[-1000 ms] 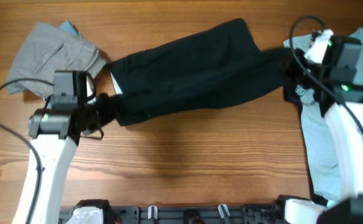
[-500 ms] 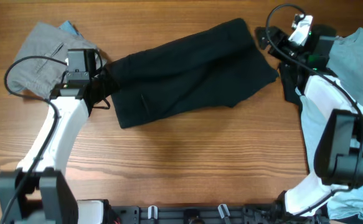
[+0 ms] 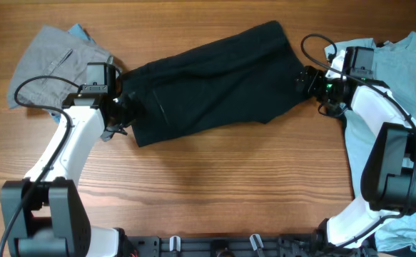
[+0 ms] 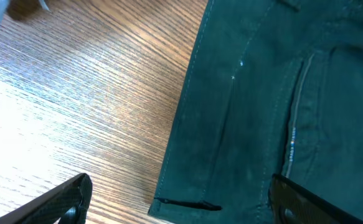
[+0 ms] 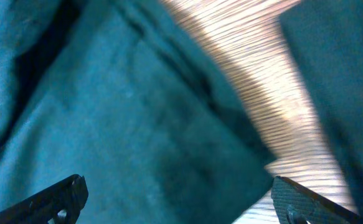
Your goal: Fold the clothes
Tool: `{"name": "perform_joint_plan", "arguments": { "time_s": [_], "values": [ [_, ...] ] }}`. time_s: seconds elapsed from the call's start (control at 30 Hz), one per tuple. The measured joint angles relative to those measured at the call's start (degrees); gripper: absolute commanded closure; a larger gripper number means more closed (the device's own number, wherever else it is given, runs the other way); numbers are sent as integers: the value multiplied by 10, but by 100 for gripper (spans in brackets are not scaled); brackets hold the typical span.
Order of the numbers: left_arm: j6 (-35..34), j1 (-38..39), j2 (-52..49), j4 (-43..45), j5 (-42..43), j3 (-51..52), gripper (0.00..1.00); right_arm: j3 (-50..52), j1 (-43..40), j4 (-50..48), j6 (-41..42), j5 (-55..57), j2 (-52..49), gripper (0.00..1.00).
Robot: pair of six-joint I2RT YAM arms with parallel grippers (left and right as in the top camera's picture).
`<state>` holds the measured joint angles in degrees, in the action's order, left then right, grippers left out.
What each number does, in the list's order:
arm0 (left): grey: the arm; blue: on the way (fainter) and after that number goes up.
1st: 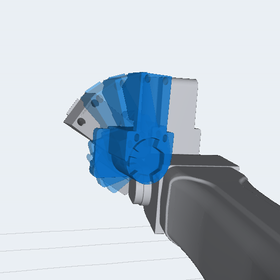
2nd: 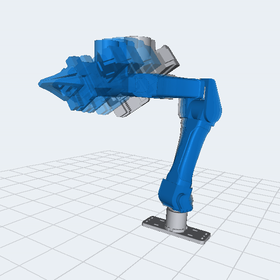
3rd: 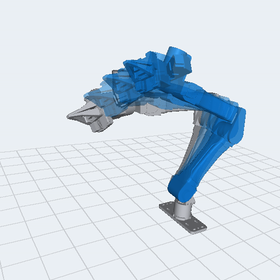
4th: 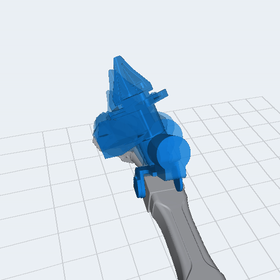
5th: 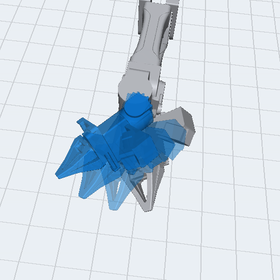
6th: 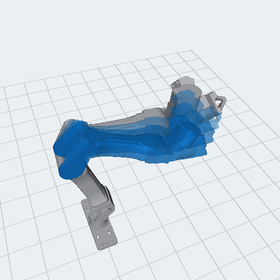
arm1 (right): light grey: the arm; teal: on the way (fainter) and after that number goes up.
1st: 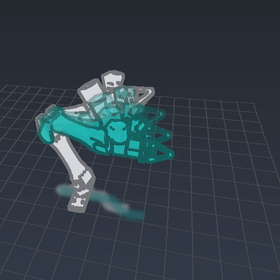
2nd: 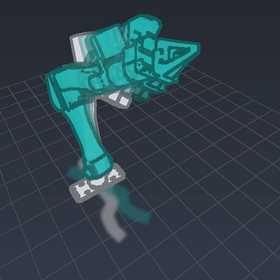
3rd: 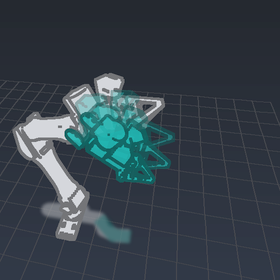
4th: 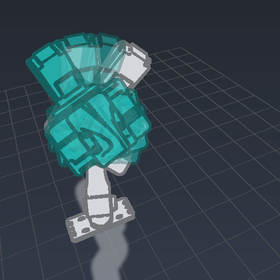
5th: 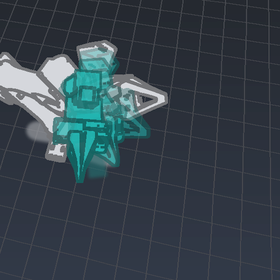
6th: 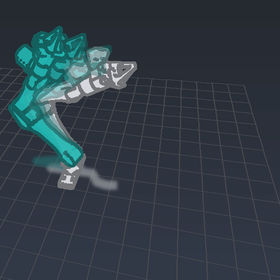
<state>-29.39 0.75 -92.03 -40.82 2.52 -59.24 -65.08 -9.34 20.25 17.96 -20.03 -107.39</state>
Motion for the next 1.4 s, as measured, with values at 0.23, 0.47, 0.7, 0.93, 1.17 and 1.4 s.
{"name": "perform_joint_plan", "arguments": {
  "time_s": [0.23,0.47,0.7,0.93,1.17,1.4],
  "values": [
    [35,0,-57,32,57,25,20,0,0,-23,-3,21,-7,18],
    [77,6,-93,94,116,26,71,-1,0,-31,-11,11,-45,84],
    [93,8,-94,103,122,26,96,-4,0,54,-12,-30,-45,96],
    [94,-46,-92,36,122,26,76,1,1,341,14,26,21,25],
    [111,-84,-48,20,120,27,29,2,3,309,17,97,100,7],
    [115,-82,1,20,124,27,27,2,6,178,-43,9,106,41]
  ]
}}
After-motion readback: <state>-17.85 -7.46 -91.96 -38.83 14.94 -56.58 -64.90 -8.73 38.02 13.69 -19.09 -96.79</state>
